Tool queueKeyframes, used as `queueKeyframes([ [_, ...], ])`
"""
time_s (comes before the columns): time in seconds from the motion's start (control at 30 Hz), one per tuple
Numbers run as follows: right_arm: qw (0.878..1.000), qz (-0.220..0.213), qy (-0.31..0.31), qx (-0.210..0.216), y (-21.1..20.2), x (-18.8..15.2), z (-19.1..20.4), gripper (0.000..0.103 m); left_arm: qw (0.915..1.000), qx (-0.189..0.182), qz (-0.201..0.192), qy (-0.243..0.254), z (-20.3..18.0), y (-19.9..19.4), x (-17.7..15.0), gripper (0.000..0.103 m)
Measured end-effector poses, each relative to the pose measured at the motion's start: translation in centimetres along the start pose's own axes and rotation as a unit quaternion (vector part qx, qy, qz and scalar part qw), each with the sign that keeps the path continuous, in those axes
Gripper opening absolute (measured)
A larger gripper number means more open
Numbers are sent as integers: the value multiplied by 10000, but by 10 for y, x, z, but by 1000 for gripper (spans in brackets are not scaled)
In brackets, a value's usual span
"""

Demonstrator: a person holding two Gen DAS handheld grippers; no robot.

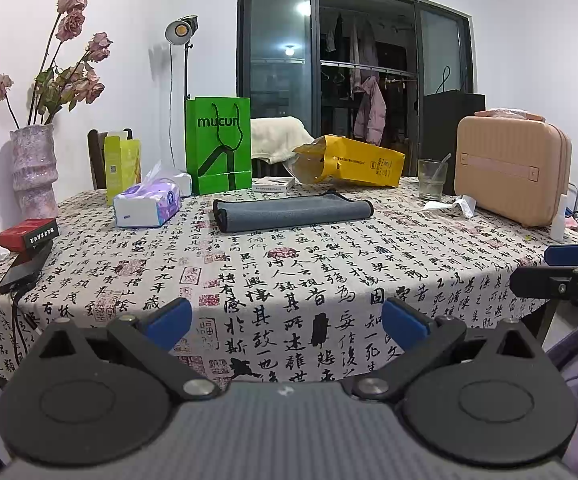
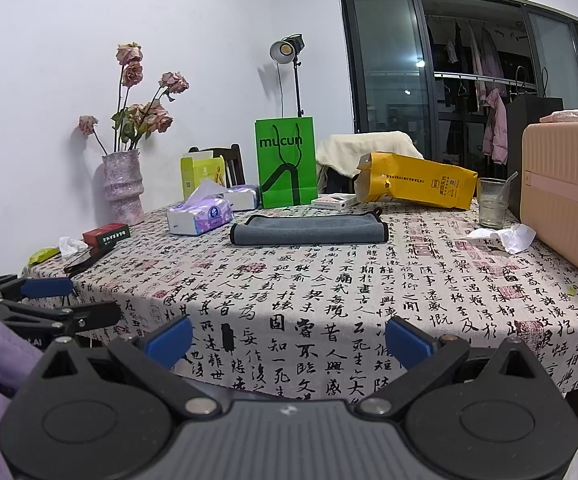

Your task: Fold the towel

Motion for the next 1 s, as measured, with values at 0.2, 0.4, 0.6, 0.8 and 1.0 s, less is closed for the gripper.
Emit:
queueKeyframes([
  [0.2, 10000, 1, 0, 1, 0, 0, 0, 103, 10000, 10, -7, 6, 0, 0, 0, 103],
  [0.4, 10000, 7, 7, 3, 0, 0, 0, 103, 10000, 12, -8, 6, 0, -1, 0, 103],
  [0.6, 10000, 8, 4, 4, 0, -1, 0, 103, 10000, 11, -5, 4, 0, -1, 0, 103],
  [0.8, 10000, 6, 6, 2, 0, 0, 0, 103, 10000, 19, -10, 6, 0, -1, 0, 103],
  [1.0, 10000, 5, 4, 4, 0, 0, 0, 103, 10000, 35, -17, 2, 2, -2, 0, 103],
])
Point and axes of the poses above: each gripper's, at about its wrist camera, not at the fingertips, and y roughly the way its jaws point, z to its left, x to its top, the point moved 5 cm from there along y, roughly the way its jaws point, and after that the axes turned 11 degrees about x, right-handed, at the moved point
